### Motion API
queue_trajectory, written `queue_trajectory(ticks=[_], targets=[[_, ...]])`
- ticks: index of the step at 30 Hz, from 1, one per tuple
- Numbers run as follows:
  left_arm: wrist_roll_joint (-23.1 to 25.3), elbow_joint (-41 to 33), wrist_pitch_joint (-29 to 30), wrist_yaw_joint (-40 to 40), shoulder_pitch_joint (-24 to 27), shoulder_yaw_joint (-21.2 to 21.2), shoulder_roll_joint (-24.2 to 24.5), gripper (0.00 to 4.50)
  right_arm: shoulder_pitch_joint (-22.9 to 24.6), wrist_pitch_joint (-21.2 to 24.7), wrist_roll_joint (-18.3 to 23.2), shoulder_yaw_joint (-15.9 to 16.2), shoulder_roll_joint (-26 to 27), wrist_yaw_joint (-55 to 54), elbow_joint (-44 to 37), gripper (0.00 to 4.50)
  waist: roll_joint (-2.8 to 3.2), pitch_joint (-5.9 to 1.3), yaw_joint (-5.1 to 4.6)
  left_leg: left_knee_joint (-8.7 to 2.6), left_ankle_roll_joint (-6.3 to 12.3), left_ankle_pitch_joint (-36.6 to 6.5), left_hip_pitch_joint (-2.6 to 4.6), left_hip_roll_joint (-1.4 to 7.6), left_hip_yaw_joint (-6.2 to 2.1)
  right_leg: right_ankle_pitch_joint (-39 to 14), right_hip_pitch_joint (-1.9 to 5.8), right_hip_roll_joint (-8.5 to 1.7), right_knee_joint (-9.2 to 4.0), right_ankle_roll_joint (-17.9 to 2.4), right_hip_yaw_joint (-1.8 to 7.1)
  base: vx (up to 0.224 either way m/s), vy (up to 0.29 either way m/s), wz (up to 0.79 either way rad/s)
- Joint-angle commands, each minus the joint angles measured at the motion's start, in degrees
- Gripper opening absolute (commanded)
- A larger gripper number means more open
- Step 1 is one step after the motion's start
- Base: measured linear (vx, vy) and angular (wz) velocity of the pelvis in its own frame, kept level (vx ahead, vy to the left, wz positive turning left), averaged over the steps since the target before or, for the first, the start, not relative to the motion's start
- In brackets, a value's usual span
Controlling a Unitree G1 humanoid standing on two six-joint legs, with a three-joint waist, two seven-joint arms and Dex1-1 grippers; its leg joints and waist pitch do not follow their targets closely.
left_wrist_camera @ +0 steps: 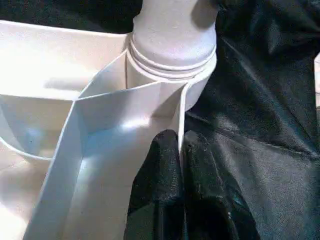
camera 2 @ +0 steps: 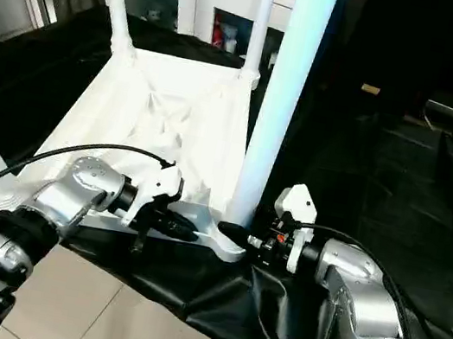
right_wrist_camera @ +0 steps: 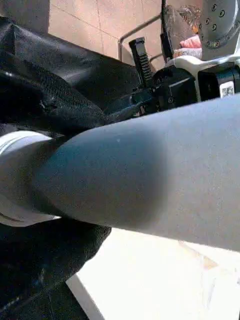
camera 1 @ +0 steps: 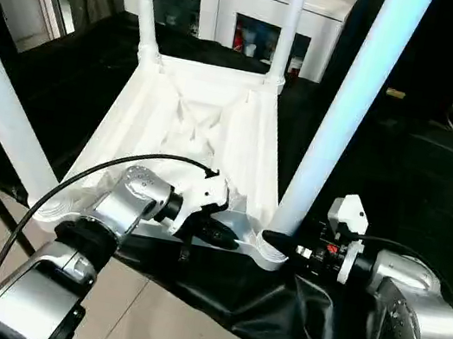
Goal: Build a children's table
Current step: Rotate leg to tighten
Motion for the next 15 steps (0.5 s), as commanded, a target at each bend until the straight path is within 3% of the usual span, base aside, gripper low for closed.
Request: queue_trajectory(ticks=[1, 5, 8, 9, 11, 12, 15], targets=[[-4.01, -0.64, 0.62, -1.71, 1.17, 0.91, -1.05, 0.00, -0.40, 0.11, 0.39, 0.76, 0.07, 0.84, -0.66, 2.13, -1.30, -2.92, 0.11, -3.33, 5.56, -11.29, 0.44, 2.12, -0.66, -13.54, 2.66, -2.91, -3.50, -13.13, 2.00, 0.000, 0.000, 0.00], [-2.02, 1.20, 0.43, 3.70, 0.18, 1.60, -2.01, 0.00, 0.65, -1.64, -1.92, -0.17, 1.72, -5.12, 0.70, 1.94, -1.24, -2.81, -0.03, -3.43, 4.70, -12.20, 0.48, 2.08, -0.71, -15.47, 2.46, -2.86, -3.73, -12.36, 2.01, 0.000, 0.000, 0.00], [0.46, 5.77, 0.63, 13.18, -2.46, 2.26, -4.08, 0.00, 1.14, -2.69, -4.72, -1.39, 5.00, -13.67, 2.67, 1.92, -1.25, -2.66, -0.42, -3.49, 3.31, -14.72, 0.70, 1.74, -0.70, -20.28, 2.18, -2.79, -4.40, -10.75, 1.93, 0.000, 0.000, 0.00], [0.80, 6.47, 0.59, 14.59, -2.87, 2.35, -4.38, 0.00, 1.22, -2.75, -5.10, -1.54, 5.52, -14.97, 2.87, 1.91, -1.41, -2.74, -0.53, -3.57, 2.66, -14.66, 0.46, 1.69, -0.88, -21.44, 2.45, -2.85, -4.41, -9.91, 1.87, 0.000, 0.000, 0.00], [1.82, 9.41, 1.52, 21.44, -4.85, 3.19, -6.06, 0.00, 1.66, -2.52, -6.71, -2.16, 8.22, -21.16, 3.21, 1.91, -1.12, -2.64, -0.64, -3.63, 2.43, -14.95, 0.56, 1.67, -0.91, -22.04, 2.26, -2.83, -4.64, -9.55, 1.89, 0.000, 0.000, 0.00], [2.01, 11.11, 2.04, 25.53, -6.07, 3.88, -7.27, 0.00, 1.81, -2.26, -7.76, -2.65, 10.17, -25.60, 3.43, 1.90, -1.33, -2.63, -0.80, -3.59, 2.33, -15.77, 0.69, 1.58, -0.88, -23.27, 2.13, -2.73, -4.87, -8.96, 1.87, 0.000, 0.000, 0.00], [2.44, 14.98, 2.94, 36.46, -8.84, 5.35, -10.25, 0.00, 1.51, -1.23, -9.88, -4.64, 15.56, -37.65, 4.42, 1.90, -1.15, -2.67, -1.04, -3.73, 1.71, -15.57, 0.55, 1.44, -0.99, -23.51, 2.03, -2.59, -4.99, -8.23, 1.84, 0.000, 0.000, 0.00]])
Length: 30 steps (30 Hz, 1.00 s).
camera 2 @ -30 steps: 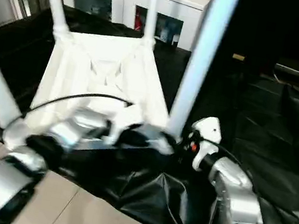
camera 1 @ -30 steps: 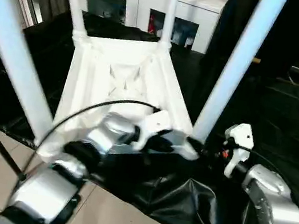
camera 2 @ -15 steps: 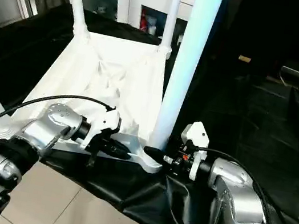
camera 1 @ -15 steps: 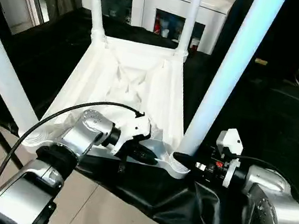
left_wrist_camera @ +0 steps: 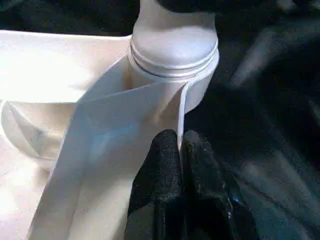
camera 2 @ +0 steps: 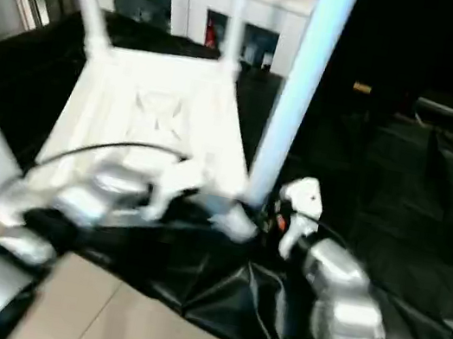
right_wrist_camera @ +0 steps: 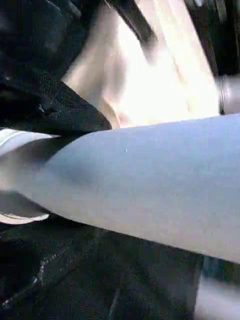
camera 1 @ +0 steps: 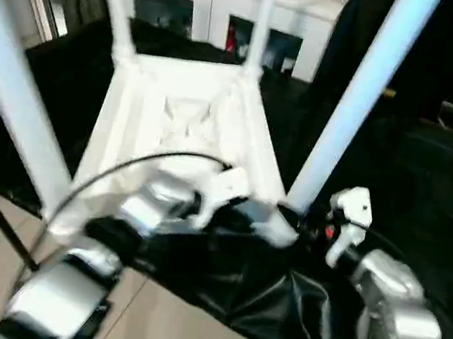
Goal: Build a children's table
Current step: Rotate leg to tighten
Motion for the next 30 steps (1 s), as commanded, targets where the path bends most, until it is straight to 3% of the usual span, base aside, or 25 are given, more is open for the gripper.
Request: queue_trajectory(ticks=[1, 4, 11, 12, 13, 14, 16, 17, 18, 19, 20, 24, 30], targets=[[-0.50, 3.26, 0.92, 14.11, -1.65, 4.34, -0.77, 0.00, 1.20, 1.52, -1.91, 0.76, 3.09, -6.91, 1.99, 1.90, -1.12, -2.72, -0.01, -3.83, 1.59, -15.66, 0.56, 1.52, -1.02, -23.50, 2.08, -2.63, -4.96, -8.31, 1.71, 0.000, 0.000, 0.00], [-0.23, 5.30, 0.48, 18.27, -2.95, 4.57, -2.57, 0.00, 0.09, 1.73, -3.34, 0.07, 5.85, -12.71, 3.56, 1.89, -0.68, -2.89, -0.12, -3.83, 2.23, -15.18, 0.48, 1.56, -1.08, -21.16, 2.11, -2.68, -4.88, -8.73, 1.79, 0.000, 0.000, 0.00], [0.32, 8.21, -1.10, 18.38, -4.62, 3.76, -4.16, 0.00, -1.57, -2.57, -5.32, 3.20, 6.25, -10.03, 4.56, 1.89, -0.74, -2.98, -0.12, -3.58, 3.93, -13.55, 0.29, 1.48, -0.87, -14.65, 2.58, -2.68, -4.35, -10.57, 1.88, 0.000, 0.000, 0.00], [0.13, 8.04, -2.49, 15.02, -4.35, 3.17, -3.59, 0.00, -1.52, -3.53, -3.31, 3.85, 4.94, -5.00, 2.96, 1.89, -0.77, -3.01, -0.02, -3.52, 4.40, -13.35, 0.30, 1.49, -0.84, -14.21, 2.66, -2.71, -4.30, -10.83, 1.86, 0.000, 0.000, 0.00], [0.00, 7.85, -3.14, 13.32, -4.15, 2.91, -3.31, 0.00, -1.49, -3.47, -2.04, 3.83, 4.45, -2.81, 2.29, 2.45, -0.85, -3.00, 0.04, -3.50, 4.66, -13.22, 0.24, 1.51, -0.86, -14.04, 2.79, -2.72, -4.26, -10.86, 1.85, 0.000, 0.000, 0.00], [-0.02, 7.73, -3.27, 12.72, -4.05, 2.80, -3.18, 0.00, -1.48, -3.33, -1.51, 3.76, 4.21, -1.95, 2.03, 2.59, -0.81, -3.08, 0.10, -3.41, 5.26, -12.24, 0.13, 1.57, -0.85, -12.60, 2.90, -2.77, -4.04, -11.23, 1.90, 0.000, 0.000, 0.00], [-0.29, 6.82, -4.76, 7.86, -3.15, 2.09, -2.30, 0.00, -1.57, -2.17, 0.72, 4.20, 1.62, 3.93, 0.69, 2.62, -0.92, -3.07, 0.24, -3.29, 6.32, -11.82, 0.08, 1.51, -0.80, -11.40, 2.99, -2.72, -3.94, -11.67, 1.81, 0.000, 0.000, 0.00], [-0.34, 6.66, -4.98, 7.14, -2.98, 2.01, -2.14, 0.00, -1.57, -1.75, 0.89, 4.47, 1.05, 4.93, 0.47, 2.69, -1.09, -3.03, 0.03, -3.35, 6.67, -11.31, -0.33, 1.48, -0.95, -11.35, 3.34, -2.83, -3.78, -11.61, 1.71, 0.000, 0.000, 0.00], [-0.64, 5.73, -6.77, 2.83, -1.97, 1.56, -1.10, 0.00, -1.50, 1.47, 1.97, 6.38, -2.39, 11.41, -1.04, 2.87, -1.20, -2.87, -0.19, -3.43, 6.85, -11.60, -0.48, 1.42, -0.98, -13.06, 3.48, -2.66, -3.97, -11.20, 1.55, 0.000, 0.000, 0.00], [-0.71, 5.58, -6.71, 2.23, -1.80, 1.54, -0.88, 0.00, -1.44, 1.59, 1.85, 6.82, -3.12, 12.51, -1.28, 2.97, -1.19, -2.78, -0.21, -3.46, 6.86, -12.11, -0.44, 1.45, -0.99, -14.56, 3.45, -2.66, -4.15, -10.93, 1.51, 0.000, 0.000, 0.00], [-0.90, 5.20, -6.49, 0.61, -1.38, 1.47, -0.26, 0.00, -1.25, 1.74, 1.41, 8.08, -5.20, 15.55, -1.92, 2.97, -1.04, -2.80, -0.21, -3.37, 6.52, -13.04, -0.11, 1.58, -0.91, -16.67, 3.10, -2.83, -4.37, -10.77, 1.67, 0.000, 0.000, 0.00], [-2.80, 2.31, -8.91, -8.21, 0.82, 1.22, 1.73, 0.00, -1.14, 2.84, 3.18, 8.17, -8.61, 21.55, -2.55, 2.97, -1.25, -2.71, -0.26, -3.48, 5.76, -14.00, -0.01, 1.77, -0.89, -19.21, 2.76, -2.80, -4.57, -11.01, 1.73, 0.000, 0.000, 0.00], [-6.38, -4.52, -6.66, -20.84, 4.76, 0.54, 5.58, 0.00, -1.60, 4.99, 6.69, 7.39, -11.66, 28.48, -3.43, 2.97, -1.12, -2.80, 0.06, -3.48, 5.80, -13.02, 0.38, 2.13, -0.75, -15.94, 2.49, -2.91, -4.01, -13.25, 1.97, 0.000, 0.000, 0.00]])
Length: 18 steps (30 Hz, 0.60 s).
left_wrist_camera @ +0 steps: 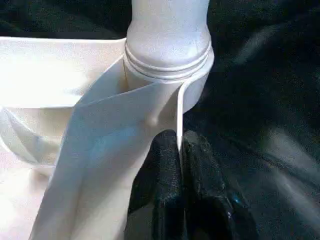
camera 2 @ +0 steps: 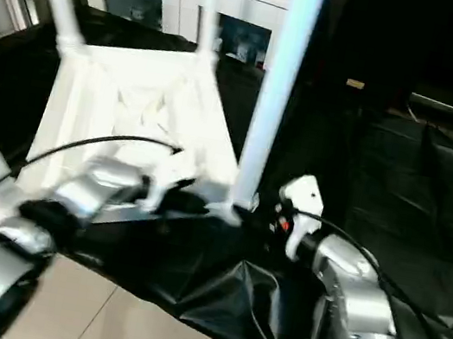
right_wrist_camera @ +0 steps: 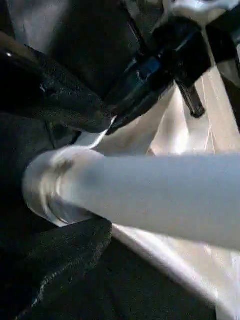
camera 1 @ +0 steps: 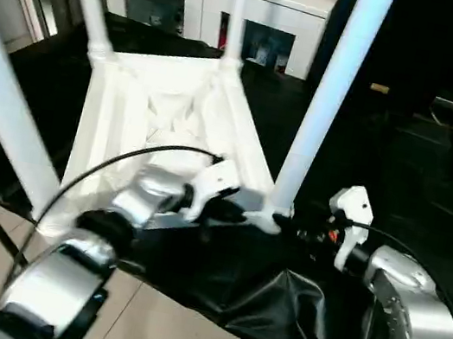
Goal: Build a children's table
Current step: Rotate leg to tighten
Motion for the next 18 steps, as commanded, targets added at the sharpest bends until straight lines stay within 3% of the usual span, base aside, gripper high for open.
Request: queue_trajectory(ticks=[1, 3, 9, 10, 12, 18], targets=[[-4.51, -2.56, -0.52, -6.14, 1.98, -0.62, -1.83, 0.00, -0.75, 1.13, 1.79, 2.60, -0.08, 3.64, -2.29, 2.97, -1.36, -2.80, 0.32, -3.32, 5.81, -12.73, 0.34, 2.08, -0.68, -15.34, 2.60, -2.92, -3.91, -13.20, 2.04, 0.000, 0.000, 0.00], [-4.75, -3.72, -0.30, -7.53, 2.85, -0.82, -1.09, 0.00, -0.73, 0.78, 1.47, 3.11, -0.46, 4.61, -2.05, 2.97, -1.33, -2.75, 0.68, -3.33, 5.68, -13.06, 0.63, 2.20, -0.53, -15.14, 2.36, -2.92, -3.91, -13.40, 2.07, 0.000, 0.000, 0.00], [-4.83, -5.75, 0.75, -9.17, 3.98, -0.87, -0.39, 0.00, -0.75, 1.01, 1.44, 3.85, -0.09, 6.11, -2.11, 2.97, -1.41, -2.67, 1.50, -3.47, 4.70, -13.16, 0.55, 2.19, -0.52, -16.56, 2.41, -3.07, -3.86, -12.33, 2.11, 0.000, 0.000, 0.00], [-4.78, -6.35, 1.09, -9.22, 4.17, -0.81, -0.34, 0.00, -0.87, 1.01, 1.44, 4.15, -0.03, 6.48, -2.00, 2.71, -1.54, -2.63, 1.46, -3.49, 4.63, -13.29, 0.52, 2.15, -0.52, -17.06, 2.42, -3.07, -3.91, -12.12, 2.10, 0.000, 0.000, 0.00], [-4.69, -7.26, 1.67, -9.43, 4.49, -0.64, -0.25, 0.00, -0.98, 1.07, 1.53, 4.25, -0.09, 6.75, -1.90, 2.63, -1.49, -2.62, 1.47, -3.58, 4.30, -13.50, 0.45, 2.15, -0.66, -18.70, 2.47, -3.20, -4.04, -11.38, 2.08, 0.000, 0.000, 0.00], [-4.49, -8.51, 2.59, -9.54, 4.80, -0.35, -0.16, 0.00, -0.97, 0.96, 1.94, 4.25, -0.45, 7.51, -1.85, 2.15, -1.39, -2.76, 1.41, -3.45, 4.63, -12.03, 0.39, 2.10, -0.63, -16.42, 2.50, -3.04, -3.78, -11.57, 2.10, 0.000, 0.000, 0.00]])
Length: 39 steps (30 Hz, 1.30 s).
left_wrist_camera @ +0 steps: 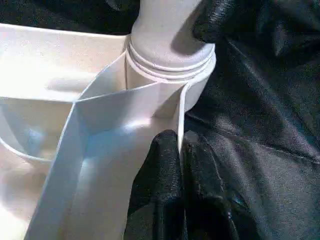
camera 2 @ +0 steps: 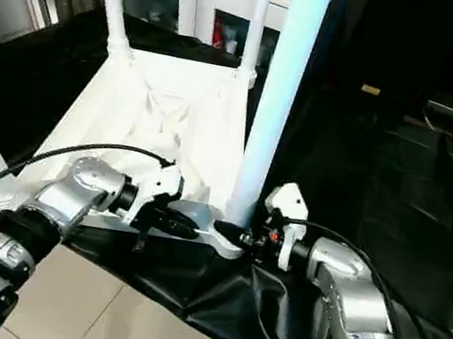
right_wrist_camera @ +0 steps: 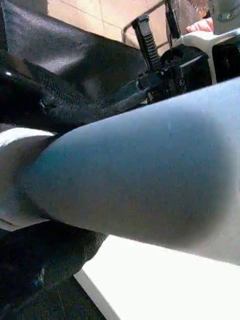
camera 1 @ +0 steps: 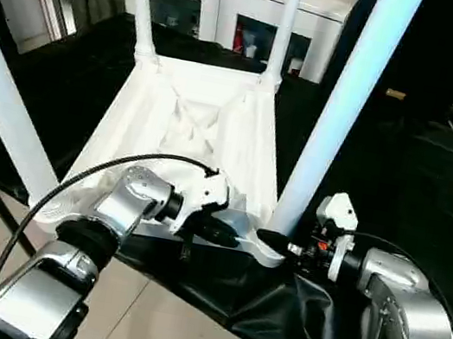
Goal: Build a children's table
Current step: Rotate leg to tighten
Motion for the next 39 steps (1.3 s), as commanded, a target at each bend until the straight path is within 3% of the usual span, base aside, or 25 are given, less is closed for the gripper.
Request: queue_trajectory(ticks=[1, 5, 7, 11, 12, 14, 16, 17, 19, 23, 26, 29, 33, 39], targets=[[-3.98, -0.66, 0.07, -0.48, 1.01, 1.26, -1.86, 0.00, -0.54, 0.13, 0.94, 1.38, 0.45, 2.27, -1.28, 2.07, -1.40, -2.78, 0.01, -3.47, 4.73, -12.04, 0.38, 2.08, -0.73, -16.18, 2.49, -2.90, -3.82, -11.69, 2.06, 0.000, 0.000, 0.00], [-2.99, 0.90, 0.10, 2.68, 0.30, 1.57, -2.81, 0.00, 0.14, -0.88, -0.30, 0.73, 1.24, -0.71, -0.25, 2.01, -1.42, -2.79, 0.06, -3.42, 4.80, -12.18, 0.42, 2.05, -0.70, -16.24, 2.51, -2.95, -3.84, -11.80, 2.04, 0.000, 0.000, 0.00], [-1.70, 2.84, 0.18, 7.17, -0.80, 1.84, -4.14, 0.00, 0.38, -2.55, -2.10, -0.50, 2.79, -5.89, 1.94, 1.99, -1.46, -2.69, -0.05, -3.42, 4.08, -13.26, 0.52, 1.96, -0.64, -18.54, 2.15, -2.91, -4.16, -11.13, 2.04, 0.000, 0.000, 0.00], [1.27, 9.59, 1.05, 22.31, -5.02, 2.89, -8.50, 0.00, 1.72, -3.46, -4.96, -3.12, 7.63, -18.90, 3.90, 1.96, -1.57, -2.59, -0.41, -3.55, 2.61, -14.78, 0.60, 1.77, -0.84, -22.66, 2.08, -2.82, -4.67, -9.35, 1.89, 0.000, 0.000, 0.00], [1.82, 11.60, 1.59, 27.02, -6.47, 3.25, -10.13, 0.00, 2.21, -2.62, -5.62, -4.02, 9.76, -23.71, 3.64, 1.95, -1.30, -2.61, -0.39, -3.55, 2.38, -15.08, 0.78, 1.62, -0.85, -23.28, 2.01, -2.79, -4.95, -8.80, 1.94, 0.000, 0.000, 0.00], [2.15, 12.48, 2.00, 29.70, -7.19, 3.41, -10.92, 0.00, 2.39, -2.47, -6.01, -4.44, 10.95, -26.20, 3.51, 1.95, -1.57, -2.67, -0.48, -3.62, 2.68, -14.88, 0.48, 1.55, -0.93, -23.35, 2.19, -2.83, -4.93, -8.40, 1.94, 0.000, 0.000, 0.00], [2.94, 14.90, 2.73, 36.38, -9.33, 3.55, -13.41, 0.00, 2.53, -1.08, -8.16, -5.96, 15.56, -36.27, 3.52, 1.95, -1.27, -2.71, -0.41, -3.58, 2.83, -14.76, 0.66, 1.59, -0.93, -22.31, 2.01, -2.73, -4.92, -8.51, 1.99, 0.000, 0.000, 0.00], [2.94, 14.90, 2.73, 36.38, -9.33, 3.55, -13.41, 0.00, 2.53, -1.08, -8.16, -5.96, 15.56, -36.27, 3.52, 1.95, -0.98, -2.68, -0.47, -3.63, 2.63, -14.41, 0.50, 1.51, -0.94, -21.83, 2.02, -2.67, -4.91, -8.49, 2.04, 0.000, 0.000, 0.00], [3.45, 16.93, 2.47, 39.60, -10.84, 3.69, -15.08, 0.00, 1.93, -0.90, -9.34, -6.95, 18.86, -42.09, 4.21, 1.95, -1.03, -2.82, -0.54, -3.71, 2.30, -14.41, 0.59, 1.53, -0.95, -20.26, 2.03, -2.62, -4.82, -8.66, 2.01, 0.000, 0.000, 0.00], [3.83, 18.39, 1.19, 40.24, -11.73, 3.50, -16.20, 0.00, 1.07, -1.69, -10.64, -5.92, 20.55, -44.11, 4.43, 1.94, -0.81, -2.91, -0.57, -3.68, 2.85, -14.19, 0.51, 1.47, -0.98, -16.91, 2.35, -2.62, -4.63, -9.39, 2.02, 0.000, 0.000, 0.00], [4.00, 18.67, -0.07, 38.58, -11.64, 2.90, -15.89, 0.00, 0.90, -3.48, -8.26, -5.20, 20.18, -39.36, 3.15, 1.94, -0.80, -2.85, -0.49, -3.69, 3.51, -14.37, 0.49, 1.54, -0.96, -16.22, 2.47, -2.69, -4.58, -9.68, 2.03, 0.000, 0.000, 0.00], [3.17, 18.39, -1.14, 34.40, -11.22, 2.65, -15.03, 0.00, 1.50, -4.15, -4.99, -4.64, 17.53, -31.03, 0.23, 2.63, -1.09, -2.82, -0.32, -3.60, 4.28, -14.54, 0.45, 1.56, -0.91, -17.20, 2.56, -2.80, -4.67, -9.47, 2.04, 0.000, 0.000, 0.00], [2.03, 16.63, -3.27, 27.17, -9.74, 2.67, -13.69, 0.00, 1.21, -2.13, -2.99, -3.77, 12.38, -22.29, -1.29, 2.93, -1.36, -2.76, -0.34, -3.58, 5.68, -12.91, -0.11, 1.55, -1.01, -16.98, 3.00, -2.86, -4.48, -9.41, 1.89, 0.000, 0.000, 0.00], [-0.24, 11.67, -6.19, 13.61, -5.84, 1.59, -9.58, 0.00, 1.77, 1.34, 0.08, -2.00, 3.70, -9.04, -4.47, 3.13, -1.35, -2.62, -0.53, -3.47, 6.16, -13.79, 0.19, 1.76, -0.89, -19.54, 2.69, -2.92, -4.71, -10.22, 1.93, 0.000, 0.000, 0.00]])
